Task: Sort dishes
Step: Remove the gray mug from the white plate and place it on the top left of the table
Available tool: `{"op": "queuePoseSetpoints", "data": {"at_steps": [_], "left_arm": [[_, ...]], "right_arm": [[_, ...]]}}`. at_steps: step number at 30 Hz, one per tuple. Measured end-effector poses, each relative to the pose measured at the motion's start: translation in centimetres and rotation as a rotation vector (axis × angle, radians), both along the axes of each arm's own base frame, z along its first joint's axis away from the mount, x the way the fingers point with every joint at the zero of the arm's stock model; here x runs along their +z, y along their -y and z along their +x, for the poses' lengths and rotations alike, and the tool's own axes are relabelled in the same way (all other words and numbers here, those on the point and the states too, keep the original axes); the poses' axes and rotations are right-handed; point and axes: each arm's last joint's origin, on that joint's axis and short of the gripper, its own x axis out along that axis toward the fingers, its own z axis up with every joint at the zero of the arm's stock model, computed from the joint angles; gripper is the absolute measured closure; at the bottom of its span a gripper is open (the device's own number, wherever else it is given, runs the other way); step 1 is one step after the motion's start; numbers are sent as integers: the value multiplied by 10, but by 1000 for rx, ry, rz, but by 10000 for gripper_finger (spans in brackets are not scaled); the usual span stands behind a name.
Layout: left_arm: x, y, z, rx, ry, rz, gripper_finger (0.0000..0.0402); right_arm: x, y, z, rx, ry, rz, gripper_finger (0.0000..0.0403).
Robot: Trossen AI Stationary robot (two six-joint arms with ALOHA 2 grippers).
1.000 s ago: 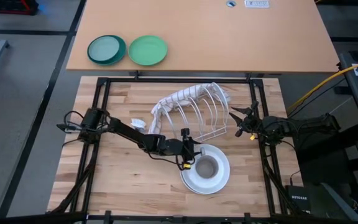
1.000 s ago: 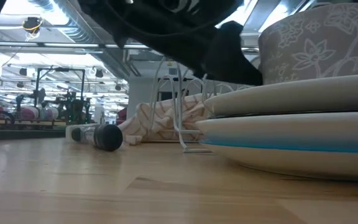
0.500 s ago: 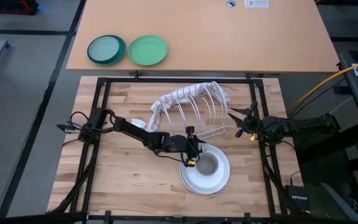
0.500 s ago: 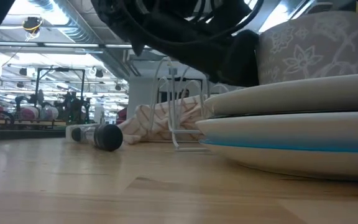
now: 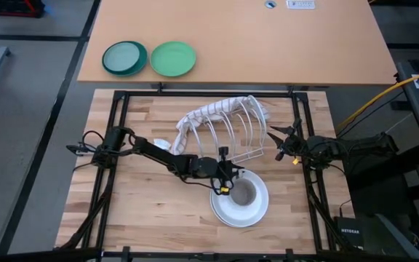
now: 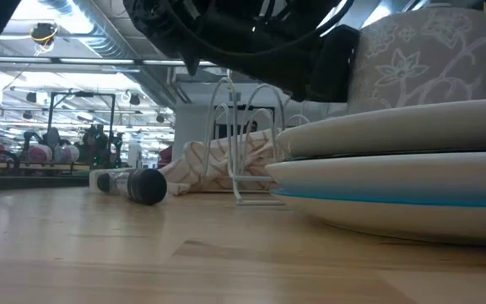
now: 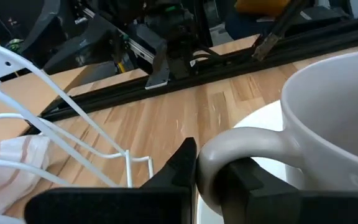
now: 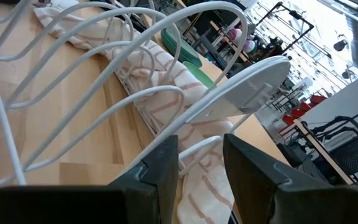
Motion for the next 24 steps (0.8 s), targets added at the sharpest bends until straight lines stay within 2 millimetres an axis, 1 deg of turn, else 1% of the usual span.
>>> {"op": "queuePoseSetpoints", "data": {"at_steps": [5, 9, 12, 14, 18, 24], "left_arm": [[16, 1, 7, 10, 62, -37, 376], [30, 1, 9, 6, 90, -21, 376], [52, 0, 3, 23, 118, 7, 376], [71, -3, -4, 62, 130, 28, 376], [107, -9, -26, 151, 88, 54, 376], [160, -21, -70, 315, 57, 68, 376]], "right_arm": [[0, 0, 0, 0, -1, 0, 271], [0, 0, 0, 0, -1, 0, 271], [0, 0, 0, 10, 0, 2, 271], [0, -1, 0, 27, -2, 5, 271], [0, -2, 1, 73, 0, 18, 271], [0, -3, 1, 102, 0, 26, 271]]}}
